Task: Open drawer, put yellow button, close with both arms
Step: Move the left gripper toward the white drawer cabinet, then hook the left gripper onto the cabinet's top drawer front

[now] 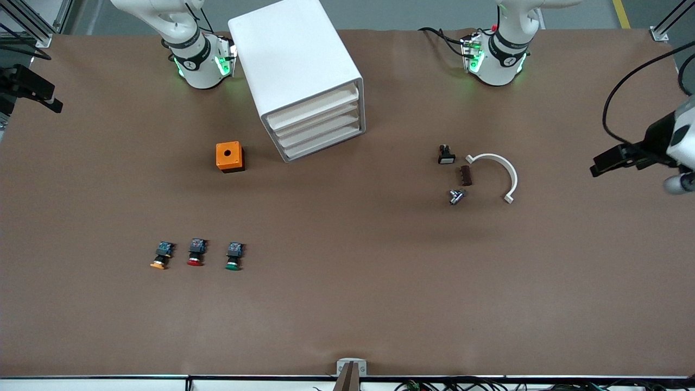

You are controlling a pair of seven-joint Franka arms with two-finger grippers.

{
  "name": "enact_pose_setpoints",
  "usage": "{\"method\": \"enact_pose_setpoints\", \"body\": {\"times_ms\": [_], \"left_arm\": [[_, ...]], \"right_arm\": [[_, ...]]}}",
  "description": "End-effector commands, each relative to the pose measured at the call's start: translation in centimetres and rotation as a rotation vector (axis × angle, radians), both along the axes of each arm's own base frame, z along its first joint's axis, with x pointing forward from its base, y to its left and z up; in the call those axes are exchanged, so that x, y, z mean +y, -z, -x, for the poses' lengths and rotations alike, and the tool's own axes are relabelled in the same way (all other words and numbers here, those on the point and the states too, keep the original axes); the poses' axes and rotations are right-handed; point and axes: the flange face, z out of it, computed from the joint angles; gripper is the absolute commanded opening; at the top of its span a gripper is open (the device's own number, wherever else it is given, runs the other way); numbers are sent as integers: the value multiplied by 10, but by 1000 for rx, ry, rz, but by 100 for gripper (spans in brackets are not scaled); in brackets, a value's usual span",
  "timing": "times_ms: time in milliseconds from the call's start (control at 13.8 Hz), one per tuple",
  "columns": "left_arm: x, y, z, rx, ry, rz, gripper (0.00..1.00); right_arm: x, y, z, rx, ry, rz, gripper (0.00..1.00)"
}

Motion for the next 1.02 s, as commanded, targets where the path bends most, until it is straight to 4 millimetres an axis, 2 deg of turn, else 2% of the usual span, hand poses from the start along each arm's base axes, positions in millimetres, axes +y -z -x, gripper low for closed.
{"method": "enact_pose_setpoints", "body": {"times_ms": [0,145,363,654,944], "left_arm": [[-27,35,-11,80,40,3,100],[-47,48,-7,155,26,4,100],[-115,61,3,245,-77,41,100],[-210,88,11,444,-412,108,100],[-272,125,12,696,-876,54,100]], "right_arm": [[-1,-3,9,-2,17,0,100],[0,-2,8,-2,15,-1,100],[0,-4,8,-11,15,7,100],[-4,-4,8,-12,22,16,100],[-4,-4,8,-10,20,32,100]]}}
